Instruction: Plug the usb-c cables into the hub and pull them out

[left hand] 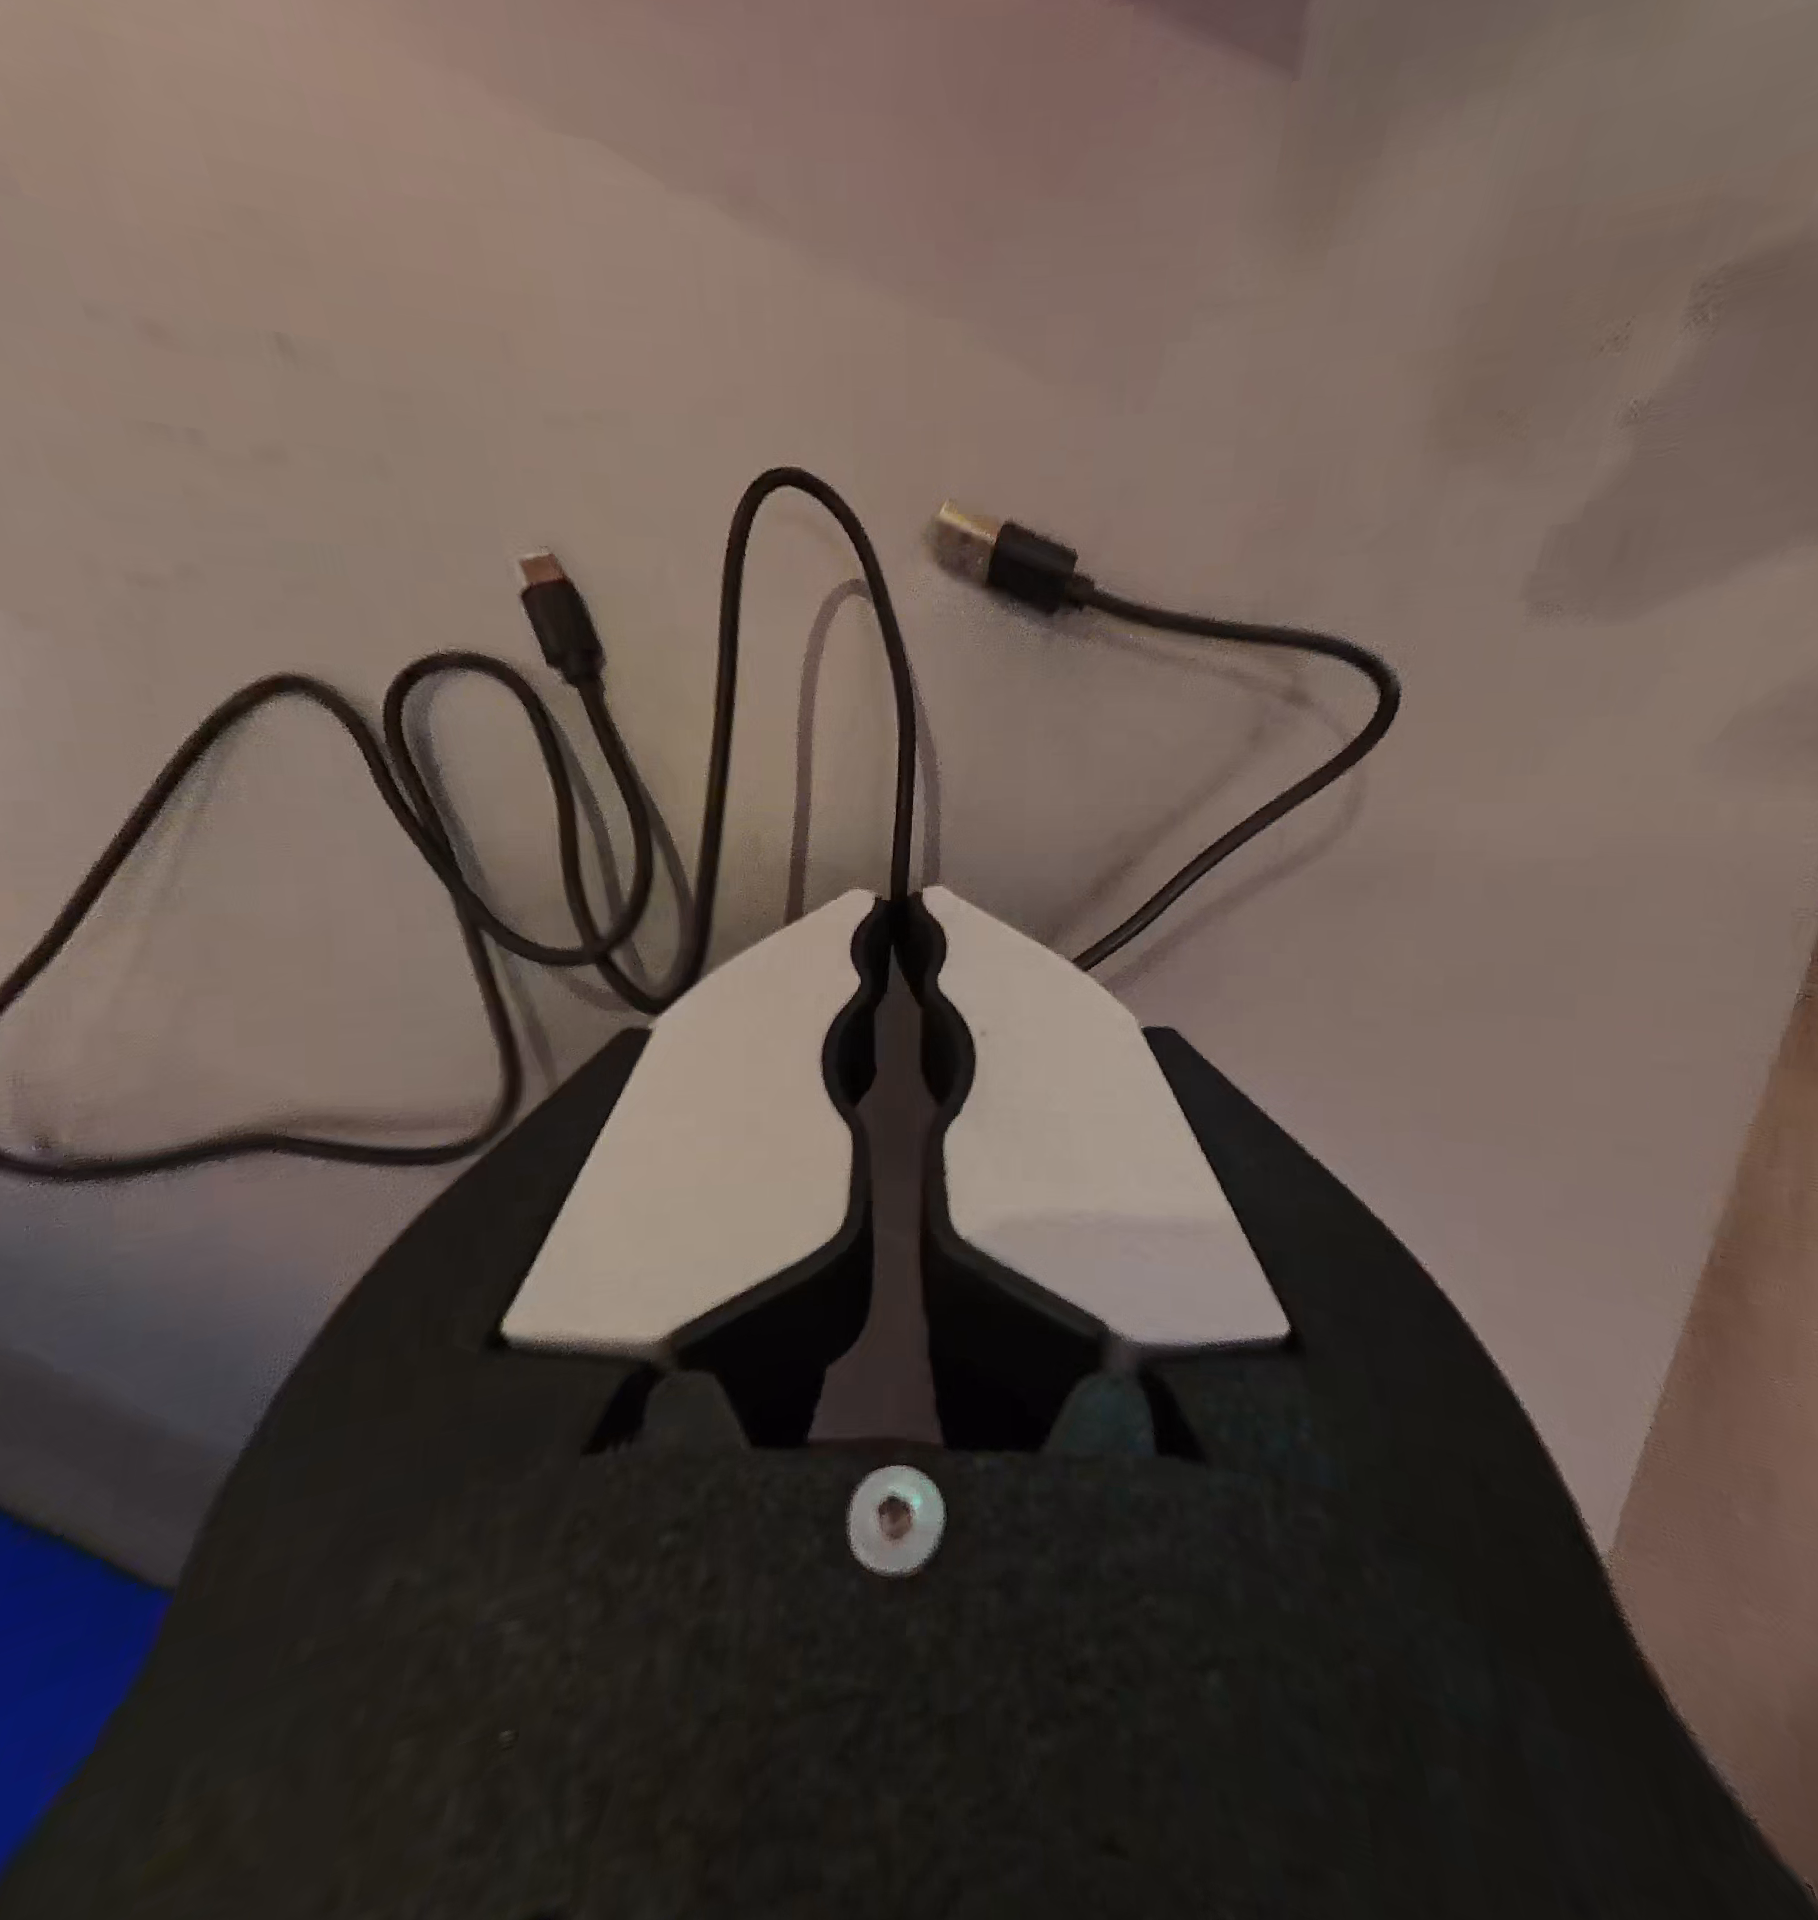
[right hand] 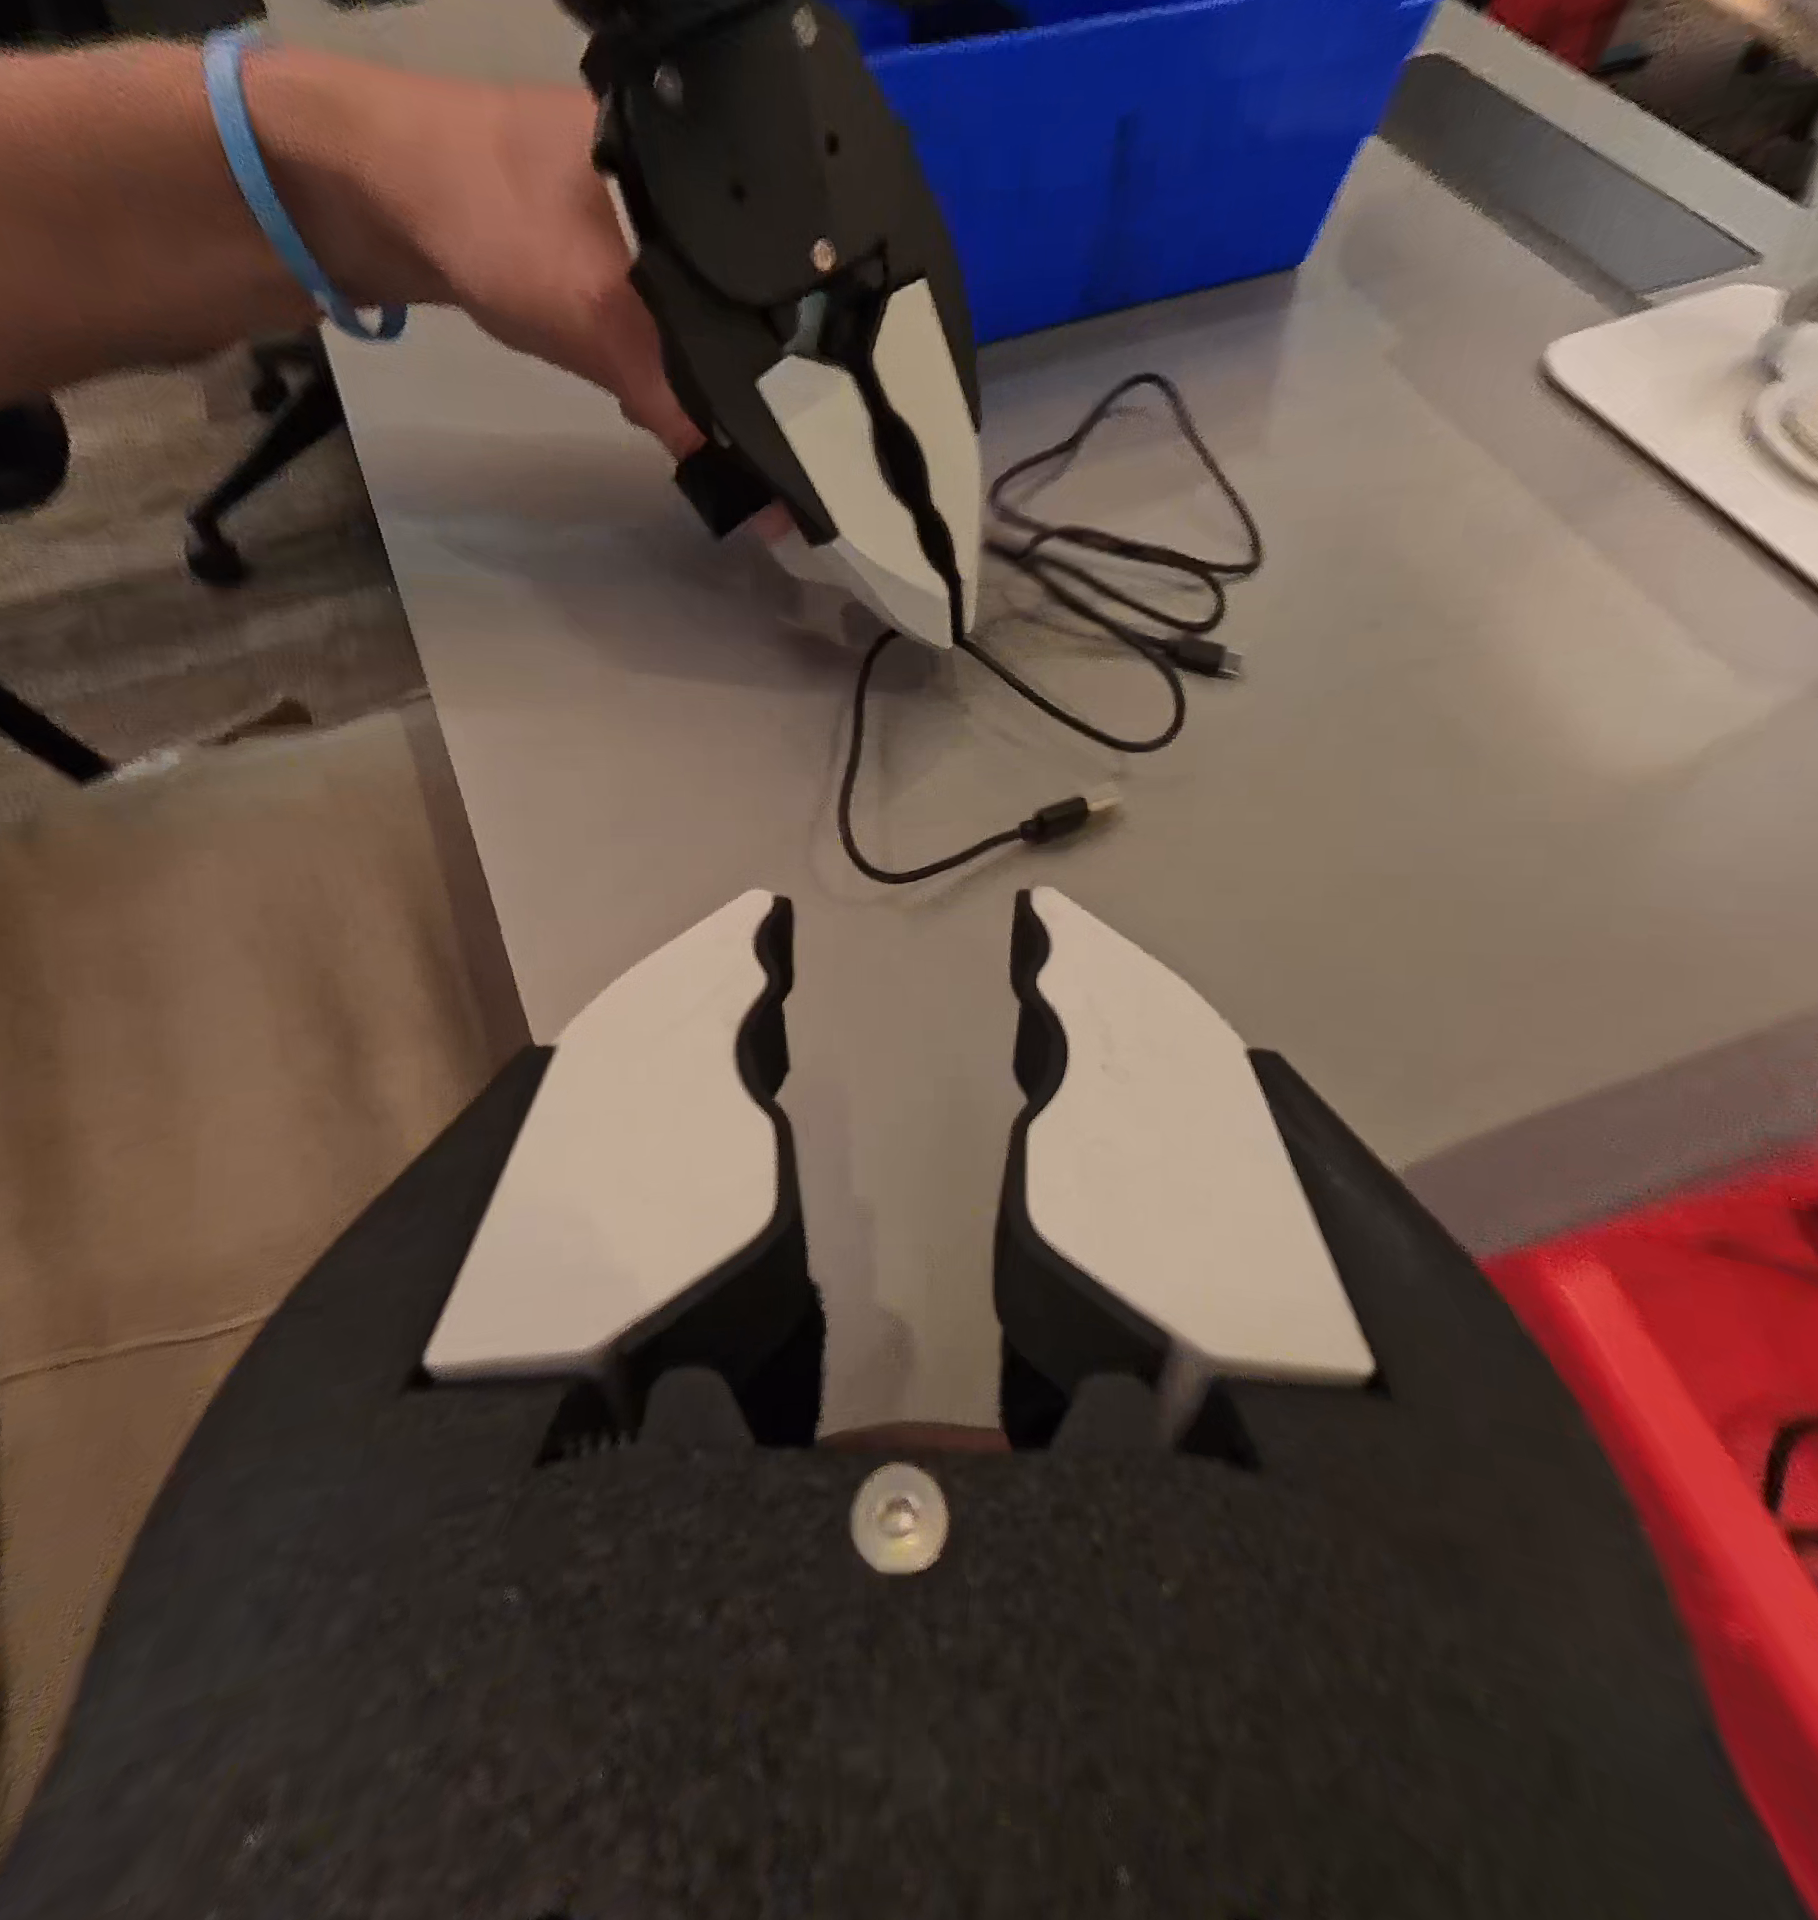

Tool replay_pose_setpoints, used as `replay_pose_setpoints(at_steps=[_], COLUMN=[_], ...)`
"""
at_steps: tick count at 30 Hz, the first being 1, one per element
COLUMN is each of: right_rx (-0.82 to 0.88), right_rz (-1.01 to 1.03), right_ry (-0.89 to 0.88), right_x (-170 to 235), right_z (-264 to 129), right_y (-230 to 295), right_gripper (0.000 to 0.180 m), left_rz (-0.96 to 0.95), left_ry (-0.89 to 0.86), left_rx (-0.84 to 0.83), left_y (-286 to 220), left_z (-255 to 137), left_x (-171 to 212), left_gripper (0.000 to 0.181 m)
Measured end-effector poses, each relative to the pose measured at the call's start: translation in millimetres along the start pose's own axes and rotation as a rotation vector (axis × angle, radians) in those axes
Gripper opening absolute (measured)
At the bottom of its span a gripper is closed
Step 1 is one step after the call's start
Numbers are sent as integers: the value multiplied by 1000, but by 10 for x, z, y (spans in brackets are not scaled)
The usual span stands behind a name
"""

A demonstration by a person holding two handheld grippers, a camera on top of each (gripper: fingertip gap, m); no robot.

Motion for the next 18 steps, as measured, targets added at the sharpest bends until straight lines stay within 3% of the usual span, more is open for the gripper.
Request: replay_pose_setpoints(at_steps=[1, 4, 10, 15, 18], right_rx=[-12, -77, -250, -335, -383], right_rz=[-58, -262, -461, -641, -720], right_ry=[33, 155, 330, 606, 673], right_x=[-16, -100, -596, -551, -620], right_z=[122, 473, 1180, 1742, 1889], right_y=[44, 119, -108, -422, -487], right_gripper=[44, 58, 97, 106, 106], left_rz=[-19, -100, -253, -281, -256], left_ry=[6, -1, -166, -172, -145], left_rx=[-7, -38, -188, -197, -92], left_y=[-3, -28, -322, -697, -869], left_z=[-26, -210, -709, -785, -724], left_x=[30, 138, 530, 822, 913], left_gripper=[2, 27, 26, 24, 21])
Point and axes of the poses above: each gripper's, where its closed fingertips meet, z out along the fingers, x out of its underside, y = z × x across the jaws, the point moved 5 cm from there along -z, back along the fingers, and after that the axes turned 7 degrees about z, right-handed, at the moved point
